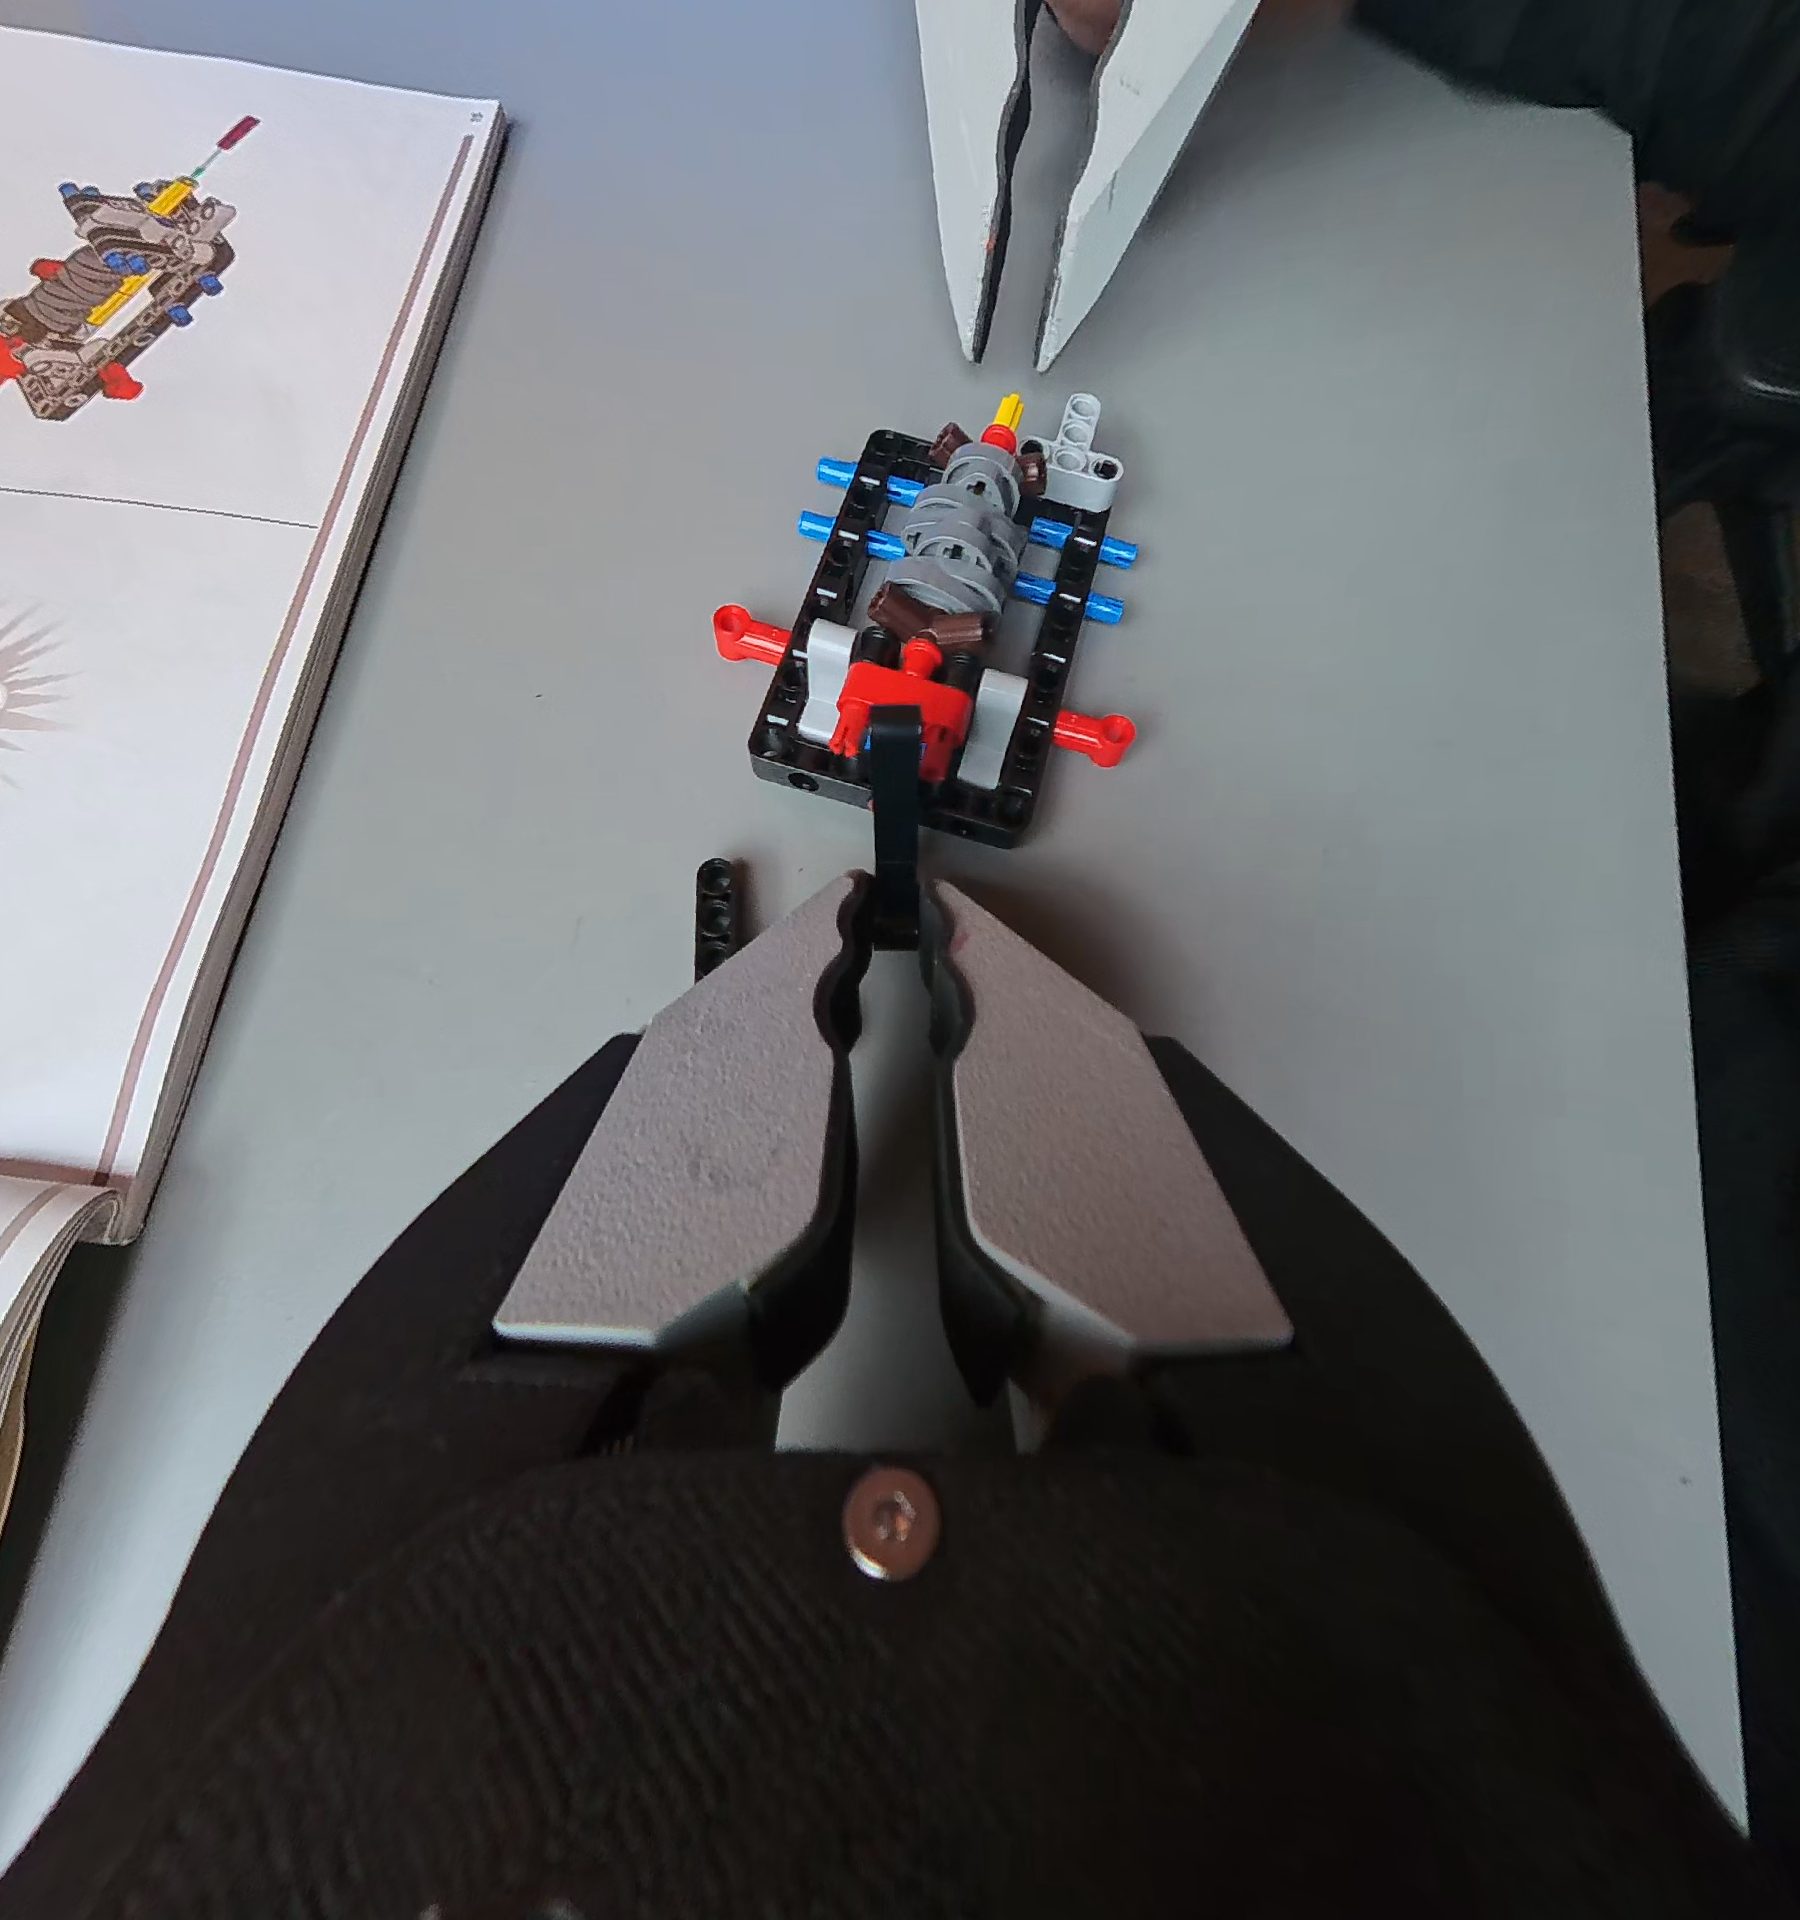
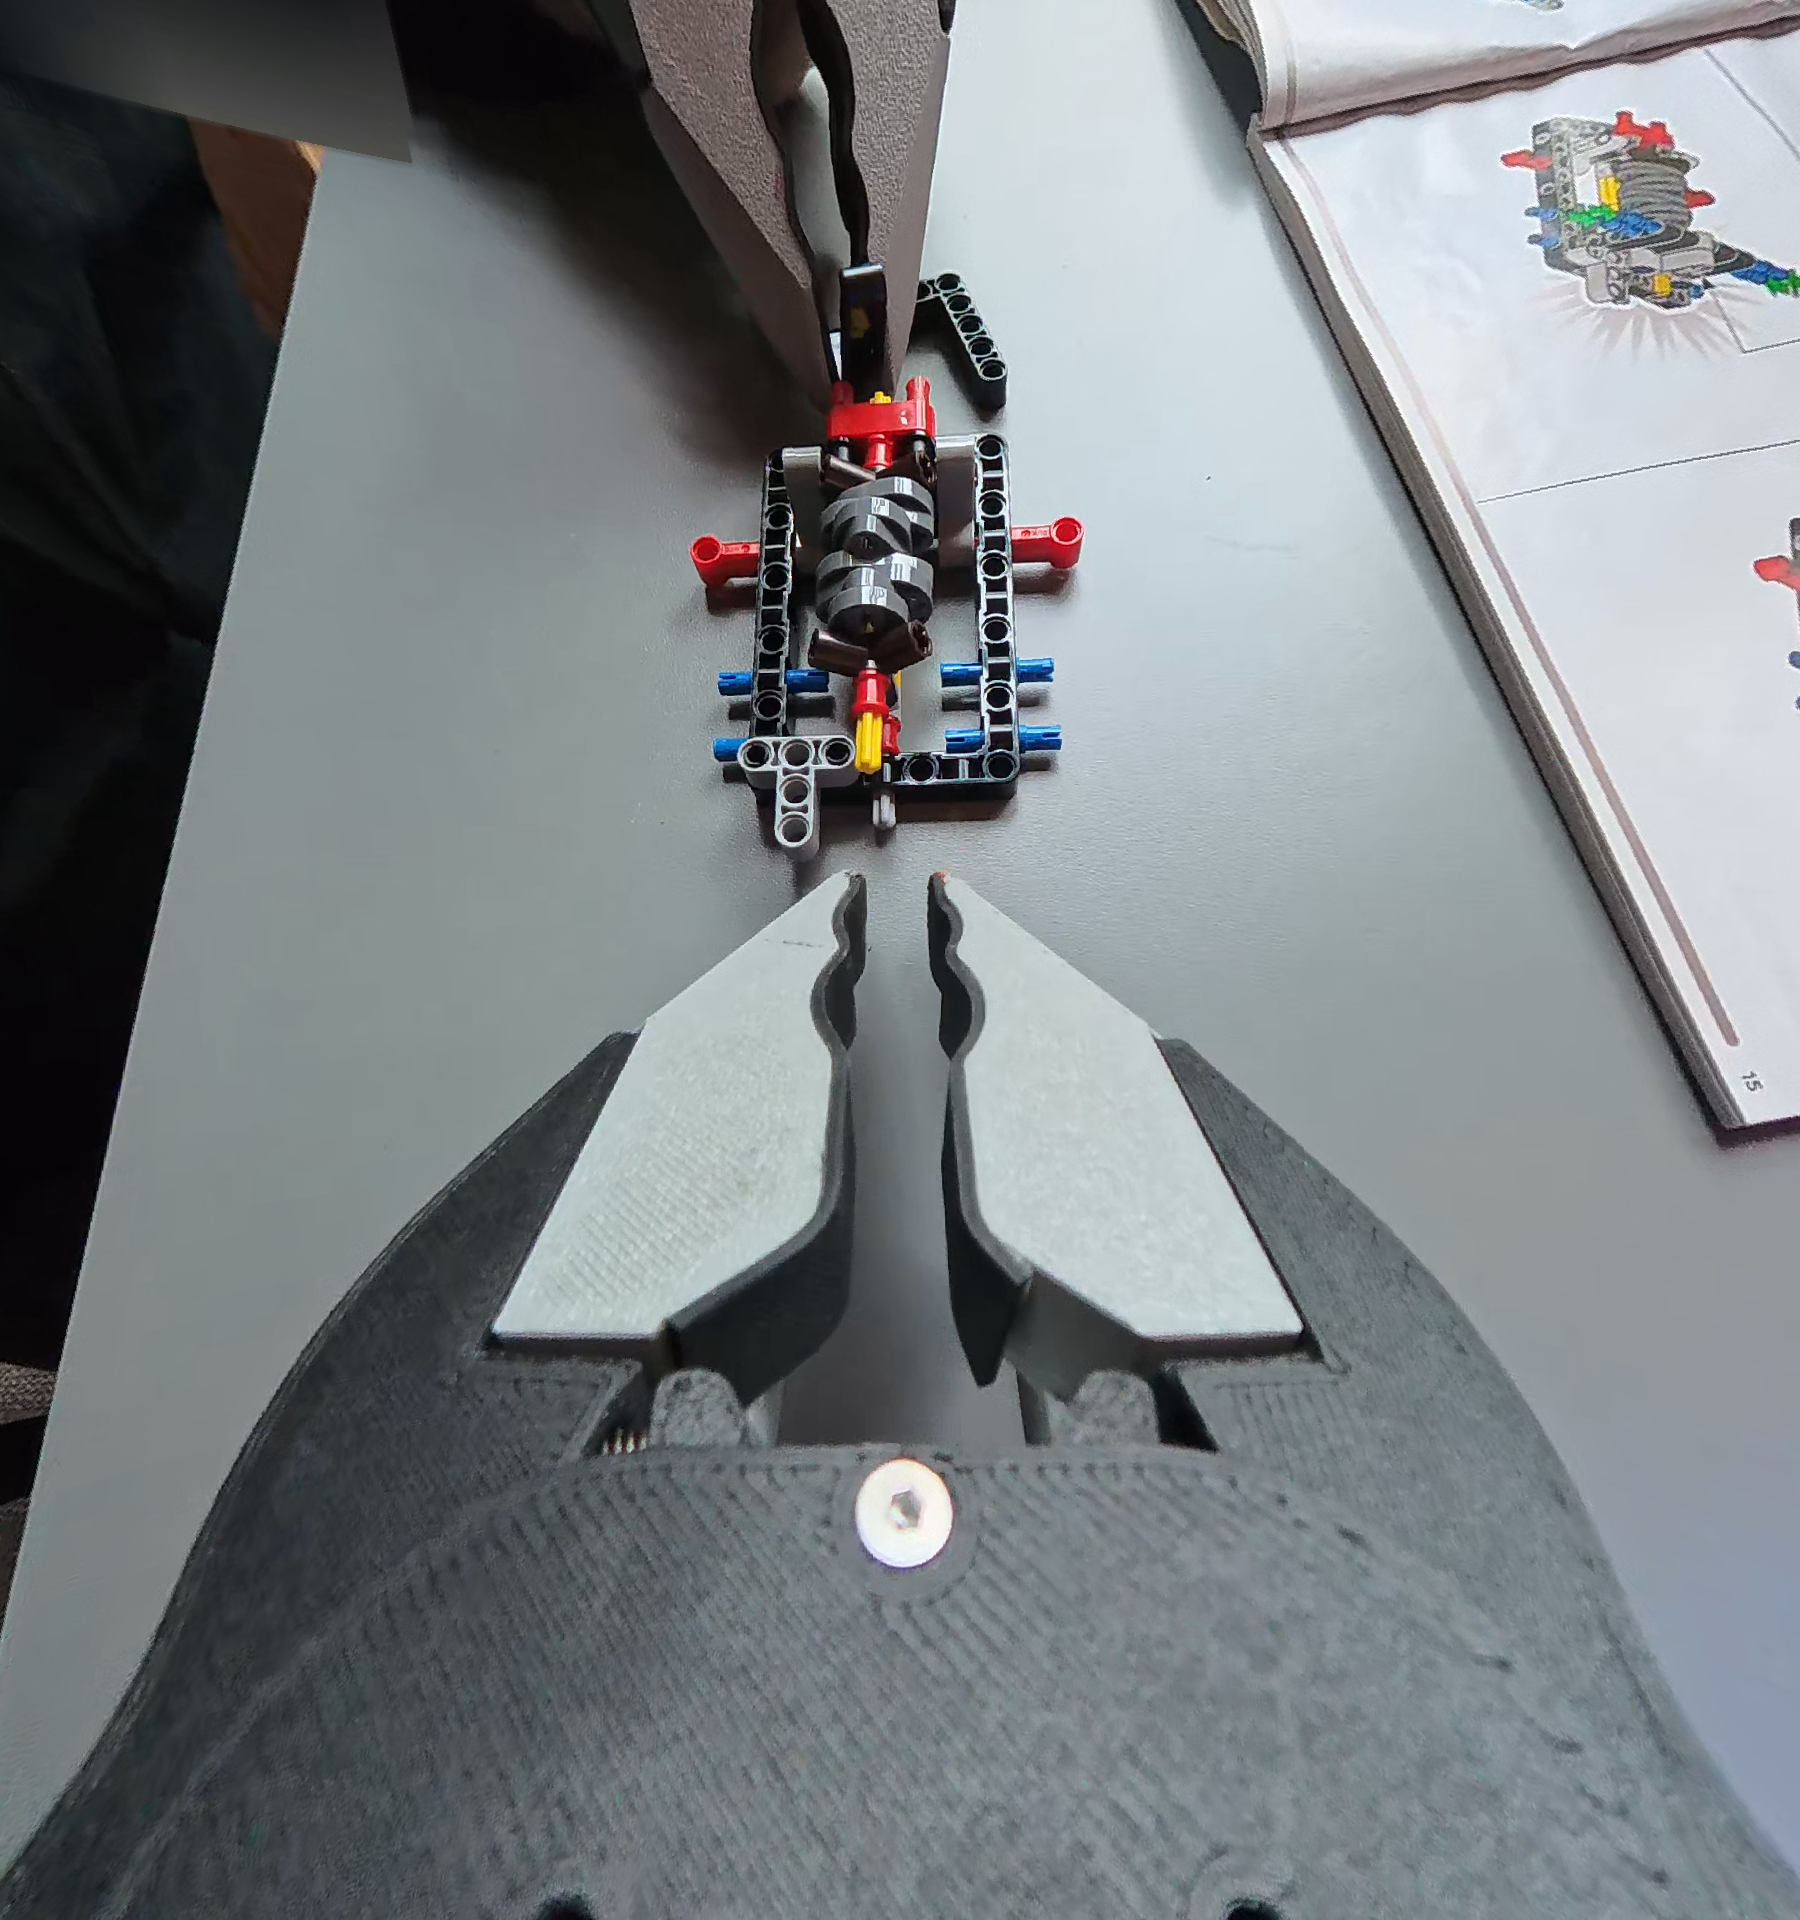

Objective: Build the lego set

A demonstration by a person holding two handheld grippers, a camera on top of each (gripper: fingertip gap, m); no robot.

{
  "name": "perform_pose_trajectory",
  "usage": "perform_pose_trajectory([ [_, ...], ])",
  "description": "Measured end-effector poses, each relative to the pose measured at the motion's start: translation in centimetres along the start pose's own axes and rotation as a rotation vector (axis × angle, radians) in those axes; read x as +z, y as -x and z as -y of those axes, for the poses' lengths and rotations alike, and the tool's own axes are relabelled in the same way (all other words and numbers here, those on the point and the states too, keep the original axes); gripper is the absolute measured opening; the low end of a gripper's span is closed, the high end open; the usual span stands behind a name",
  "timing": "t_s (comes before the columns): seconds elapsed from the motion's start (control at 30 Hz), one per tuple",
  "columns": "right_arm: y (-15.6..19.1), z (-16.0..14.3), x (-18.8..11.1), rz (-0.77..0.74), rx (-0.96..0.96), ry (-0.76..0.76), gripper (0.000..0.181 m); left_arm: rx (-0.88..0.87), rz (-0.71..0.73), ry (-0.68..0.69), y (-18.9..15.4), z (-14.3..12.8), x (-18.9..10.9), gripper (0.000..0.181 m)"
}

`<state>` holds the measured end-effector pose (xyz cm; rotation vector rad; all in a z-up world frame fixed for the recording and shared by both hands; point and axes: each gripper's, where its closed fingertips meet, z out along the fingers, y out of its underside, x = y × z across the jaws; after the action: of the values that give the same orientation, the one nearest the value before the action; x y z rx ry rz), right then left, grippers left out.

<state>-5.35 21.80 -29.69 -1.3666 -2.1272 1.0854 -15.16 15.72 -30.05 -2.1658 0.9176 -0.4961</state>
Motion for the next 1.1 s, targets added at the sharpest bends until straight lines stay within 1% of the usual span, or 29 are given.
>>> perform_pose_trajectory([
  [0.6, 0.0, 0.2, 0.0, 0.033, 0.021, -0.008, 0.009, -0.023, -0.032, -0.022, -0.2, 0.3, -0.2, 0.005],
  [0.83, -0.4, 0.2, -0.2, 0.001, 0.012, -0.019, 0.01, -0.019, -0.018, -0.037, -0.1, 0.4, -0.4, 0.006],
  [0.97, -1.0, 1.0, -0.9, -0.049, 0.008, -0.074, 0.013, -0.025, -0.007, -0.077, 0.2, 0.9, -0.7, 0.006],
  [1.1, -1.0, 2.0, -1.4, -0.074, 0.005, -0.135, 0.012, -0.044, -0.033, -0.126, 0.1, 1.5, -1.3, 0.006],
])
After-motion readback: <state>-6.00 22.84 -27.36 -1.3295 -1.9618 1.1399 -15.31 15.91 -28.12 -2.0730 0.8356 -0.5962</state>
